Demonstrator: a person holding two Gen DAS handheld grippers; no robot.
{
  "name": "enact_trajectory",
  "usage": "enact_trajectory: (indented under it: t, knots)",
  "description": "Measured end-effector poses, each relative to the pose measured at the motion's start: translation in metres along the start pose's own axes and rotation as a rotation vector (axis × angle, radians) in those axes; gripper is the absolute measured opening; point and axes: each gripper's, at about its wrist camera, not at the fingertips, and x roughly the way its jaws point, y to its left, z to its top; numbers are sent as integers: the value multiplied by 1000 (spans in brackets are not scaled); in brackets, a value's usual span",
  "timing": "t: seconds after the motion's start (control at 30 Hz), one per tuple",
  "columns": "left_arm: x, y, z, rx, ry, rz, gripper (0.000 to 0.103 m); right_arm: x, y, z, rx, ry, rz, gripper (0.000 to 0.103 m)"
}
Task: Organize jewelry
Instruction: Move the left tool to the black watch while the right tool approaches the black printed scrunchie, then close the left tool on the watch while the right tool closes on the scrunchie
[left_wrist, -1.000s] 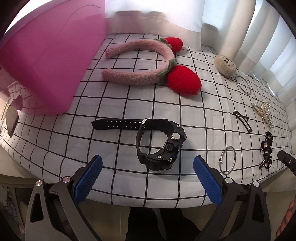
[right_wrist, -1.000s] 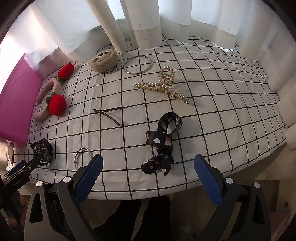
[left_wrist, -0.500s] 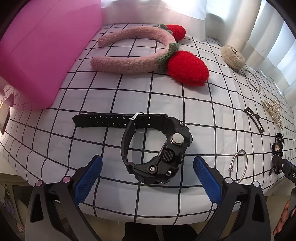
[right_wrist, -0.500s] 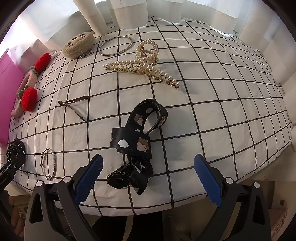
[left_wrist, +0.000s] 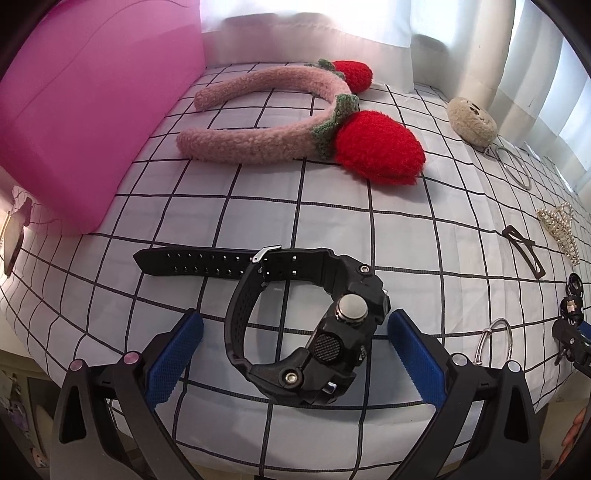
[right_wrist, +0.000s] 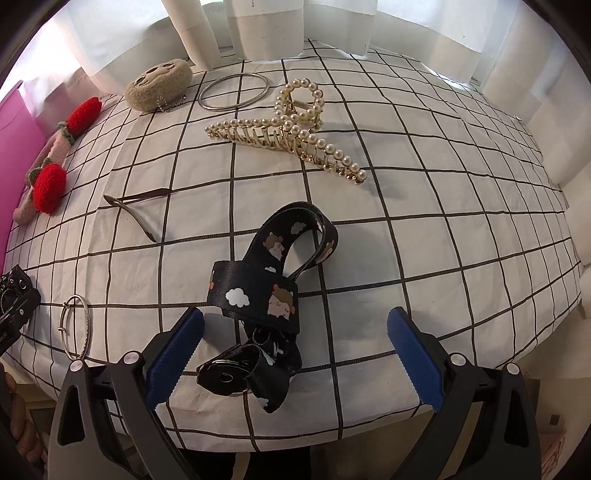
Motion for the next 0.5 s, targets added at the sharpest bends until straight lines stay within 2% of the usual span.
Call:
enact_trajectory:
  t: [0.1, 0.23, 0.37, 0.47, 0.5]
  knots:
    - [-1, -1, -5, 12, -51, -3, 98, -1, 1, -3, -13, -26, 6, 94]
    - [-2, 0, -5, 13, -43, -6, 98, -1, 3, -7, -38, -68, 14, 94]
    - [-1, 0, 1, 13, -12, -9, 96, -2, 2, -2, -44, -37, 25, 94]
    - [-4, -3, 3, 23, -6, -16, 84, 0, 1, 1, -56, -21, 35, 92]
    - [-5, -4, 5, 29, -8, -20, 74, -2, 1, 1, -55, -26, 34, 84]
